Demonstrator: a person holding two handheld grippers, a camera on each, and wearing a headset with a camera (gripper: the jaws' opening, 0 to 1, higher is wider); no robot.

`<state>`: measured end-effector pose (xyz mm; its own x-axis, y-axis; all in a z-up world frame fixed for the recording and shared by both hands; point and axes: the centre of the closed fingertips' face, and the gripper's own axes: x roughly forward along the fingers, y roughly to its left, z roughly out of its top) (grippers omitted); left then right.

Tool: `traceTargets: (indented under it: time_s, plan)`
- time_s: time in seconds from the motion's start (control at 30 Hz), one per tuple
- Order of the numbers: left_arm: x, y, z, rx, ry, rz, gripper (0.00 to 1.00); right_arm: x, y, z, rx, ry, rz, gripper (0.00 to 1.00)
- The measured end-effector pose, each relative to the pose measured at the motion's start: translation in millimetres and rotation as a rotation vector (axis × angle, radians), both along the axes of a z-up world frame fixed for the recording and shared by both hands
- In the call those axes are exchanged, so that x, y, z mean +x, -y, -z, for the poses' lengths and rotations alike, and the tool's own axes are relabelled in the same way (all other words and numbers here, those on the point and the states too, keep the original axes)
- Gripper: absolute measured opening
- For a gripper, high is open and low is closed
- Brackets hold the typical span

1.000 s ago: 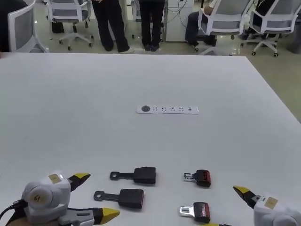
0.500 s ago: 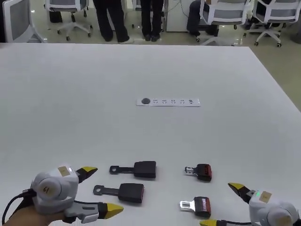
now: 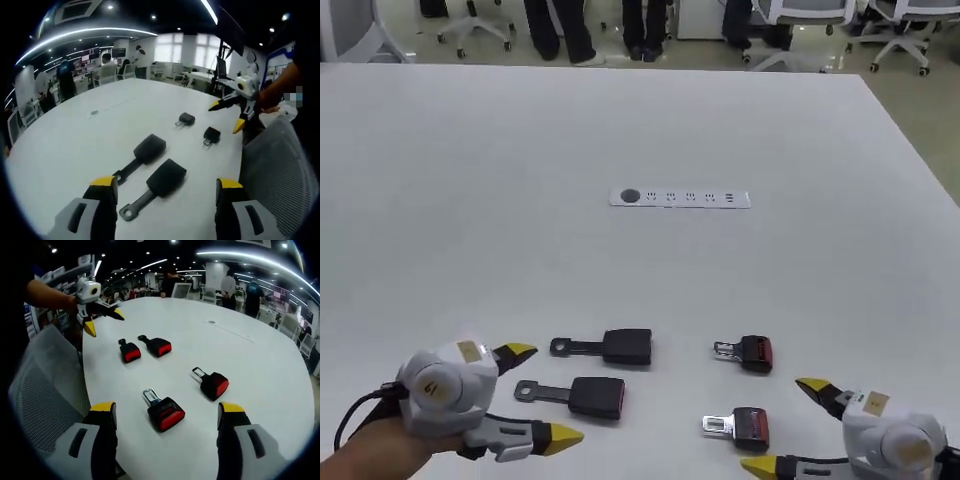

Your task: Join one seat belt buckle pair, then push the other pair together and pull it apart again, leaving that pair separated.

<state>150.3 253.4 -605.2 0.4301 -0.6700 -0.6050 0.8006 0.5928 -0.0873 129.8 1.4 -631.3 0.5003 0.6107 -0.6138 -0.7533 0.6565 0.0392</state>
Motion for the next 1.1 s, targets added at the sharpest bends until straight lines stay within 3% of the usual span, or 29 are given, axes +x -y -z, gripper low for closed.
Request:
traceTargets:
  time_s: [0.33,0.53,0.57,0.63,0.87,1.1]
  plan:
    - [8.6,9.7,12.6,0.028,-0.019,0.058,0.79,2.8,-5.7,15.0,-0.001,-0.04,-0.032,0.79]
    - [12.3,15.8,26.5,0.045,-0.035,0.104,0.76,5.1,-6.4,20.9,0.0,-0.056,-0.049,0.76]
    - [13.1,15.3,34.6,0.052,-0.038,0.116,0.76,5.3,-6.8,22.0,0.001,-0.058,-0.054,0.75]
    - [14.4,23.9,36.5,0.065,-0.045,0.138,0.75,5.0,-8.0,23.6,-0.002,-0.066,-0.064,0.75]
    - [16.2,32.8,42.9,0.093,-0.056,0.202,0.71,6.1,-10.9,33.3,-0.013,-0.092,-0.102,0.74]
    - [10.7,40.9,53.6,0.139,-0.075,0.3,0.65,2.6,-14.3,44.1,-0.035,-0.123,-0.161,0.73]
